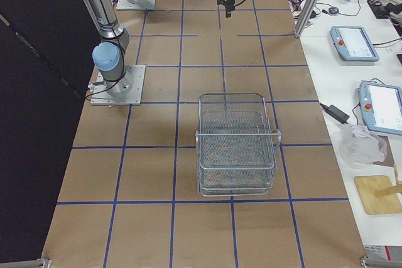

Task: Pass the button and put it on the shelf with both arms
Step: 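Lift the button with the left gripper toward the center while the right gripper descends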

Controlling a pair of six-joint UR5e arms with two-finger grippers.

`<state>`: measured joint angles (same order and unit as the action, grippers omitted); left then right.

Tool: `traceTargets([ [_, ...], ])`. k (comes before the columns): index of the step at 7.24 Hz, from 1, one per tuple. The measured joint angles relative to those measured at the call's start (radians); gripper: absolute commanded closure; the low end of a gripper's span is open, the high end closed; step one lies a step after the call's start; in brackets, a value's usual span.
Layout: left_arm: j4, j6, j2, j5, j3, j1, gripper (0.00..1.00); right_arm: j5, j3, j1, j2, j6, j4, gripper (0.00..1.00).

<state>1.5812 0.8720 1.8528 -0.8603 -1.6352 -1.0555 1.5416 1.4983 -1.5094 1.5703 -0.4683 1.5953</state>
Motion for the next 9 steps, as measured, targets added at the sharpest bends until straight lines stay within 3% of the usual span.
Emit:
traceTargets([
  [2, 0.005, 0.222, -0.053, 0.078, -0.001, -0.187, 1.00, -0.002, 0.011, 0.003, 0.008, -0.194, -0.039, 0.00],
  [4, -0.068, 0.457, -0.073, 0.140, -0.001, -0.354, 1.00, -0.017, 0.015, 0.004, 0.024, -0.440, -0.068, 0.00],
  [7, -0.337, 0.823, -0.051, 0.170, -0.009, -0.541, 1.00, -0.098, 0.070, -0.006, 0.040, -0.870, -0.089, 0.00],
  [9, -0.483, 0.932, -0.052, 0.168, -0.069, -0.608, 1.00, -0.142, 0.094, -0.011, 0.036, -1.029, -0.080, 0.00],
])
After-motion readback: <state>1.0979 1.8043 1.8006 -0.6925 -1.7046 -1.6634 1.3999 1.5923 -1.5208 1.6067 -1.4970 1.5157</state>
